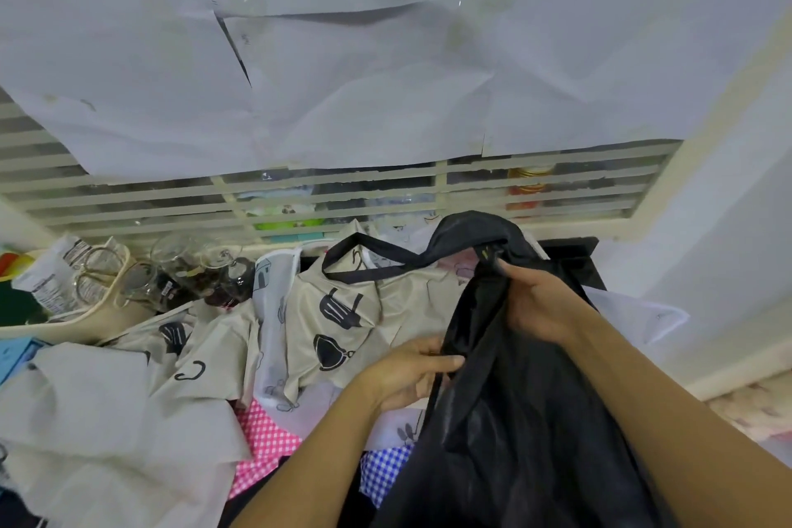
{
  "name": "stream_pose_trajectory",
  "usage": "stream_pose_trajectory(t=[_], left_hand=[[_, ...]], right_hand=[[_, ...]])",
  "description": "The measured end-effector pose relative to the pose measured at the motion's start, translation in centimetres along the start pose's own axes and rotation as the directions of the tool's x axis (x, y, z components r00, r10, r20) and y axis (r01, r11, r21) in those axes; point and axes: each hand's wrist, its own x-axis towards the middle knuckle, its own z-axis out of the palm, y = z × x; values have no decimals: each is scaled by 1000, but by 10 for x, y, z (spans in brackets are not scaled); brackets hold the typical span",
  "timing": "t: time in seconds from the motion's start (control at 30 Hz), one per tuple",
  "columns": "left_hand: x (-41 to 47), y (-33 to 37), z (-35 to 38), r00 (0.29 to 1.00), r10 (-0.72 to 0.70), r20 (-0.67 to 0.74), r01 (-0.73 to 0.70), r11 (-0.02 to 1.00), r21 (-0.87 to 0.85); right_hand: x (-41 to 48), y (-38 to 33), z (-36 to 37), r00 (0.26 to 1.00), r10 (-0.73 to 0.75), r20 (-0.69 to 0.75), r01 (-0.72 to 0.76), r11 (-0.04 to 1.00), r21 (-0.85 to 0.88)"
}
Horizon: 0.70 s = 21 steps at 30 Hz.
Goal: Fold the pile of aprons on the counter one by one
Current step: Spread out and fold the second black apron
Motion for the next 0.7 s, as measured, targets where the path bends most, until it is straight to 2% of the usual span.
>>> stream_pose_trajectory(t=[0.07, 0.1, 0.13, 0.17, 0.23, 0.3, 0.33, 0.4, 0.43, 0.47, 0.53, 0.57, 0.6, 0.63, 0.67, 0.7], left_hand=[[3, 2, 6, 974, 100, -204, -84, 992, 89], [2, 4, 7, 930, 181, -320, -138, 979, 153], [-2, 9, 6, 870, 262, -418, -177, 957, 230], [-6, 15, 1, 802, 334, -495, -194, 930, 313], [-20, 28, -9, 716, 415, -561, -179, 886, 427], [-40, 48, -15, 675, 455, -581, -157, 858, 490], [-51, 60, -17, 636, 498, -590, -137, 825, 548], [-73, 85, -22, 538, 625, -566, -8, 675, 738], [-85, 99, -26, 533, 663, -526, 77, 581, 810], [-97, 114, -34, 580, 641, -503, 172, 507, 845], [-122, 143, -48, 706, 474, -527, 342, 422, 839], [-134, 155, -55, 728, 378, -571, 438, 384, 813], [-143, 164, -68, 727, 303, -616, 547, 288, 786], [-149, 171, -78, 707, 240, -665, 655, 131, 744], [-153, 172, -90, 666, 186, -722, 739, -32, 673], [-153, 170, -98, 613, 143, -777, 789, -154, 594]], right_hand=[[2, 1, -6, 999, -44, 0, 44, 999, -16], [3, 3, -9, 995, -94, -17, 92, 991, -93], [4, 7, -15, 986, -160, -41, 144, 954, -262], [6, 12, -22, 973, -223, -53, 170, 856, -488], [7, 29, -40, 968, -244, -59, 68, 482, -874], [5, 48, -51, 983, -146, -110, -94, 109, -990], [4, 56, -52, 982, -126, -137, -138, 4, -990], [5, 66, -55, 980, -133, -149, -158, -62, -985], [6, 66, -55, 980, -137, -144, -154, -68, -986], [8, 67, -55, 981, -138, -139, -150, -76, -986], [11, 65, -54, 986, -121, -119, -131, -99, -986], [13, 64, -51, 990, -101, -100, -112, -120, -986], [14, 64, -49, 994, -77, -77, -87, -138, -987], [16, 63, -46, 998, -48, -49, -56, -145, -988], [18, 63, -43, 1000, -28, -12, -16, -132, -991], [18, 62, -41, 999, -45, 27, 23, -97, -995]])
